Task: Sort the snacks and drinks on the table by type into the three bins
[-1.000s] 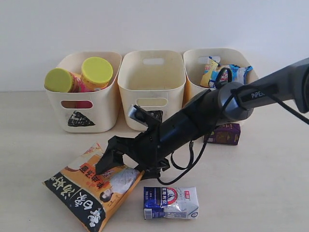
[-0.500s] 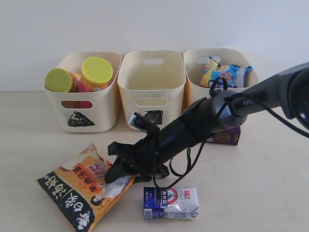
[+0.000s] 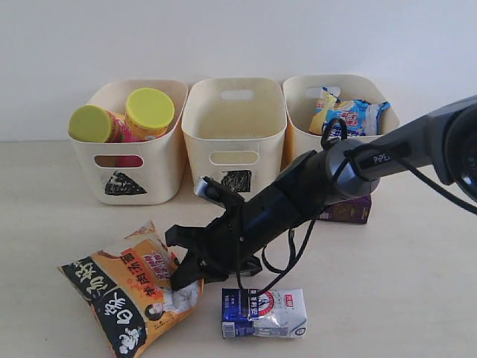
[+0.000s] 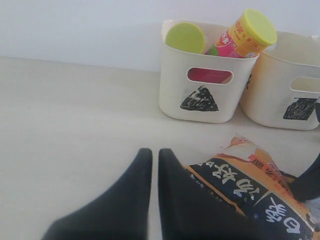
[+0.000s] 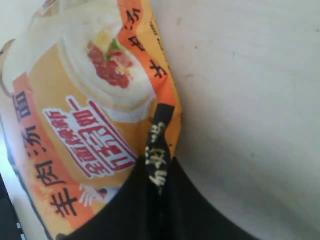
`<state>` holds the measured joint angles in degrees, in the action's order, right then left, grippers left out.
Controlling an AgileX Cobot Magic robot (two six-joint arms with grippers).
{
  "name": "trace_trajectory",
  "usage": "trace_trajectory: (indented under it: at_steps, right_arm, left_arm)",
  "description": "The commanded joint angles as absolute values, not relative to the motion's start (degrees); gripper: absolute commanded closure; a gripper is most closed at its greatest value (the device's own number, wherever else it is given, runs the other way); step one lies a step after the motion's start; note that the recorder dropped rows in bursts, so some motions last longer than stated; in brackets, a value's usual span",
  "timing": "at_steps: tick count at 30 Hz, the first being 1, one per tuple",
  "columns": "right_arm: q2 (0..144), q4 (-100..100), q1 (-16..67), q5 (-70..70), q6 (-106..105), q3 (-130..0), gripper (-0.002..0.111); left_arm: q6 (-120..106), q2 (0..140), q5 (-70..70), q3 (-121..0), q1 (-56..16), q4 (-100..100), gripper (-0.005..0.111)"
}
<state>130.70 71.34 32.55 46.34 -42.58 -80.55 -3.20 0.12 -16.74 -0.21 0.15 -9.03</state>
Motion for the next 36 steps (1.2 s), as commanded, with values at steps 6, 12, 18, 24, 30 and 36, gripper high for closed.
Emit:
trace_trajectory:
  at_steps: [6,12,18,24,30,36]
  right_arm:
    - [124.41,68.46,30.96,48.03,-43.34,-80.14,0.108]
    - [121.84,68.46,28.57,51.69,-43.44,-80.14,0.108]
    - [121.76,69.1,27.85,56.2,-44.08,-80.14,0.108]
    - [121.76,70.28,27.85,62.56,-45.77,-80.14,0.108]
    - [121.76,73.34,25.07,68.22,-46.0,-80.14,0.108]
    - [121.76,76.65,20.92,69.96,-46.81,-80.14,0.108]
  left_arm:
    - [-3.49,0.0,-16.71,0.0,-0.08,-8.85,0.103]
    - [-3.49,0.0,-16.71,0.0,-0.08,-8.85,0.103]
    - [-3.49,0.0,-16.71,0.0,-0.08,-8.85,0.103]
    - [-3.49,0.0,-16.71,0.0,-0.08,-8.85,0.103]
    - [-3.49,0.0,-16.71,0.0,-0.08,-8.85,0.103]
    - [-3.49,0.0,-16.71,0.0,-0.08,-8.85,0.103]
